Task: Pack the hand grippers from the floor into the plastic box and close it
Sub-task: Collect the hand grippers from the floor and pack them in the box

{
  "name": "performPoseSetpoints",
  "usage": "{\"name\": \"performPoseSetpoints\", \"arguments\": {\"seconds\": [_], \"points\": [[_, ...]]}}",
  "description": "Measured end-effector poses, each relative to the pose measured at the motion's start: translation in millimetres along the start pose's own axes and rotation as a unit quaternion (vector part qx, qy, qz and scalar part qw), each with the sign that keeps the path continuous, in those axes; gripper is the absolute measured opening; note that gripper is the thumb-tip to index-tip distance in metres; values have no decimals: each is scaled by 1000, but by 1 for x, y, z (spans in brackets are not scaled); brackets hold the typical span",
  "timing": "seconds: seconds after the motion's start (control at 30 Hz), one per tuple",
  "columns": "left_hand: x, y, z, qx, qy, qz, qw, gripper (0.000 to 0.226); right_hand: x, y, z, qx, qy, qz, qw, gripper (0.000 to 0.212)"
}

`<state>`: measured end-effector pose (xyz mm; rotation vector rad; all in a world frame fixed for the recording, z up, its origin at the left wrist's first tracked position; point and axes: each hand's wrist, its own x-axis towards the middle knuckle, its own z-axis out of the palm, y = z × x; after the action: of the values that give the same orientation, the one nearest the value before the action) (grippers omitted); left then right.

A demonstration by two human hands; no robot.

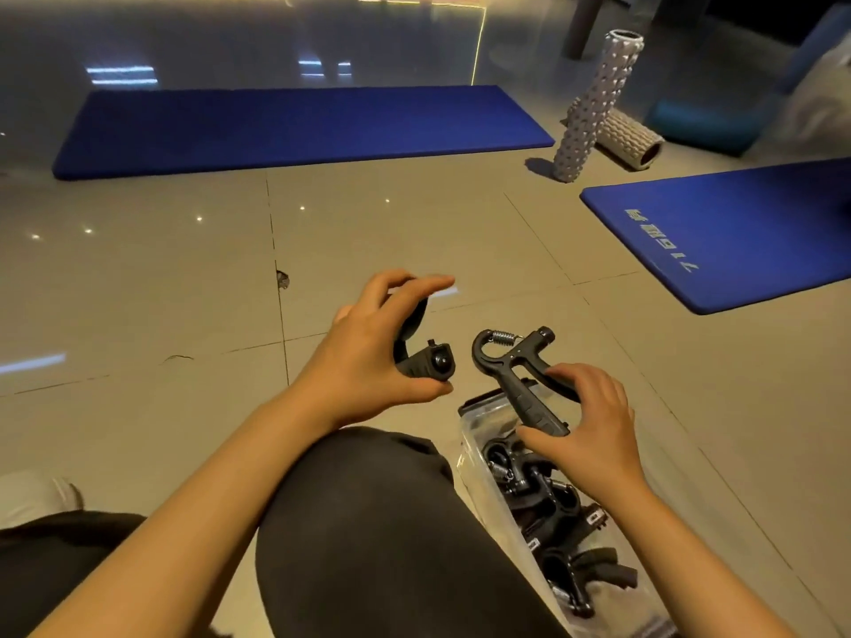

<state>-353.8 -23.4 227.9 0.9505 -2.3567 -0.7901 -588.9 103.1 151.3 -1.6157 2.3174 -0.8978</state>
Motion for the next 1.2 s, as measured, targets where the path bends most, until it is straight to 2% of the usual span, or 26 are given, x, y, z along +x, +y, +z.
{"name": "performPoseSetpoints", "arguments": {"seconds": [0.2, 0.47, 0.63, 0.73, 0.97, 1.1, 1.2], "points": [[-35, 44, 30, 26, -17, 9, 999, 83, -46, 51, -44, -23, -18, 8, 1000, 67], [-76, 103, 70, 101, -46, 2, 994, 89, -90, 103, -81, -35, -57, -18, 998, 67], [-92, 138, 90, 197, -64, -2, 978, 91, -100, 134, -90, -57, -122, -57, 989, 68], [-101, 150, 104, 259, -96, -33, 961, 87, -104, 155, -89, -73, -180, -79, 978, 71], [-83, 155, 161, 174, -82, -144, 971, 93, -99, 189, -94, -86, -288, -130, 945, 70], [-80, 156, 187, 261, -119, -107, 952, 108, -97, 198, -98, -106, -300, -158, 935, 71], [-80, 160, 194, 290, -111, -90, 946, 111, -95, 199, -96, -120, -305, -182, 927, 71]]}}
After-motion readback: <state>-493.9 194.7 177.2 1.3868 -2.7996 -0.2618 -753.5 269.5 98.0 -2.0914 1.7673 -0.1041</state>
